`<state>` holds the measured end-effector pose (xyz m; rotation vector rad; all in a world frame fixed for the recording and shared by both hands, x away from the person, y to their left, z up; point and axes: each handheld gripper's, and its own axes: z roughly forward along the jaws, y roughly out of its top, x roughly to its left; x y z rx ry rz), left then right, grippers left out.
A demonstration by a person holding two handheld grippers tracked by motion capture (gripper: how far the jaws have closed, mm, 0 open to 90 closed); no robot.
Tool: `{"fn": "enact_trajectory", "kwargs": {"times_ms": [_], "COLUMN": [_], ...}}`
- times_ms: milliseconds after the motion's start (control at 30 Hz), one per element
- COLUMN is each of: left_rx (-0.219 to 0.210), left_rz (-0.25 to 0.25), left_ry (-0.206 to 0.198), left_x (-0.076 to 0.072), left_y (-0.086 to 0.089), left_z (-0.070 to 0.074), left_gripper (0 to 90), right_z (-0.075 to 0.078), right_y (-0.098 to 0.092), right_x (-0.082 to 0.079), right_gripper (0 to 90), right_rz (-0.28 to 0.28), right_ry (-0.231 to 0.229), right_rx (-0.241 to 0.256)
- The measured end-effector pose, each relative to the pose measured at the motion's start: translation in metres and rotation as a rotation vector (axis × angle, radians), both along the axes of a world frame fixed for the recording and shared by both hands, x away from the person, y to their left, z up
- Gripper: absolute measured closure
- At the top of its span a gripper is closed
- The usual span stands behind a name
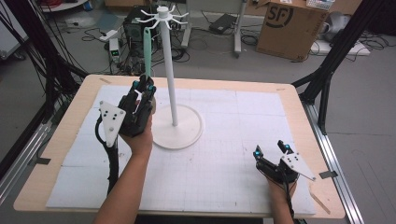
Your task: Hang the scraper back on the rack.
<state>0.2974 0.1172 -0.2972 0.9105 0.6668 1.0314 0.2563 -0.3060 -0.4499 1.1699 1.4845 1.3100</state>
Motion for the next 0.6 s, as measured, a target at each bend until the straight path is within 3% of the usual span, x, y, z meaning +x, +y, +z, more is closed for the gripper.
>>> {"fn": "enact_trajectory", "kwargs": {"times_ms": [600], "left_rx": [-0.001], "left_rz": [0.003], "left_ry": [-0.005], "left_x": [0.0013], "left_y": [-0.0008], "left_z": [0.0044], "left_gripper": [80.3], "right_z": [-0.0001], "right_y": [0.0001], "right_x": [0.0002], "right_gripper": [15.3], "right_rz": [0.0], "right_ry": [-0.001], "right_rx": [-0.003]}}
